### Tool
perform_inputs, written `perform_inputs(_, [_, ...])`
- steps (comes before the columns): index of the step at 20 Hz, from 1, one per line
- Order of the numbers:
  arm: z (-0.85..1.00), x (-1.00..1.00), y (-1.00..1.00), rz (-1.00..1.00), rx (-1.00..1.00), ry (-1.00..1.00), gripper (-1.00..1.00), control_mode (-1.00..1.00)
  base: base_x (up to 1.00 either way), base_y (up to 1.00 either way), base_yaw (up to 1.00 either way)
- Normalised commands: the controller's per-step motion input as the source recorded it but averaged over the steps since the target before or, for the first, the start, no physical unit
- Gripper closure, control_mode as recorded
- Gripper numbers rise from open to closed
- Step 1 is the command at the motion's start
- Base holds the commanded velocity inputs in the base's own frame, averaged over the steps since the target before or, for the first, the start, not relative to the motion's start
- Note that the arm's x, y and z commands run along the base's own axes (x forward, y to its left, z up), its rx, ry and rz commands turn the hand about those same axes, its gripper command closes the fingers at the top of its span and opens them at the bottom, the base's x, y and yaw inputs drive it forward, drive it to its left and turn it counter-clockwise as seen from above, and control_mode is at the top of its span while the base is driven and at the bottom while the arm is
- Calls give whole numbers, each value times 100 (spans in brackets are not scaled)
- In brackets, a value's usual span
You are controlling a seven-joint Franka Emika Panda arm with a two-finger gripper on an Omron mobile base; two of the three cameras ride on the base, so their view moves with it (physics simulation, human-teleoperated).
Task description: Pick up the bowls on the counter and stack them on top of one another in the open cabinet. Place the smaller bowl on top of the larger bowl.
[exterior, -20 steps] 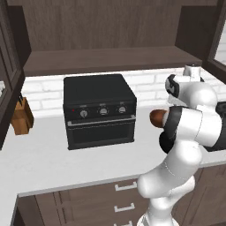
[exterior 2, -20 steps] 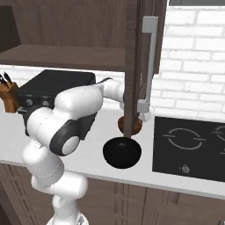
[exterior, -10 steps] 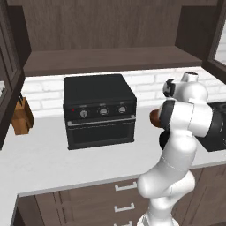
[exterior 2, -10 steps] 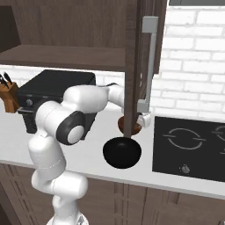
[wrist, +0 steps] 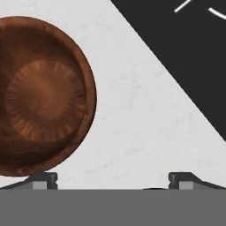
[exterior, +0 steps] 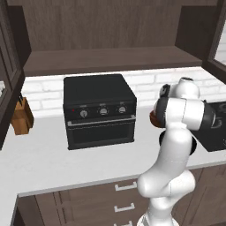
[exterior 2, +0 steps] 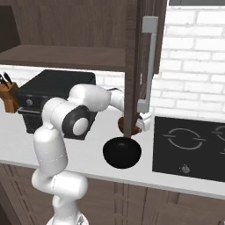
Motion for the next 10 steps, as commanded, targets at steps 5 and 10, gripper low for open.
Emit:
perform_inputs(5, [-30,27,0,0,0,-3,-100,-100,0,0,0])
perform_inputs(10, [-26,32,0,0,0,-3,-100,-100,0,0,0])
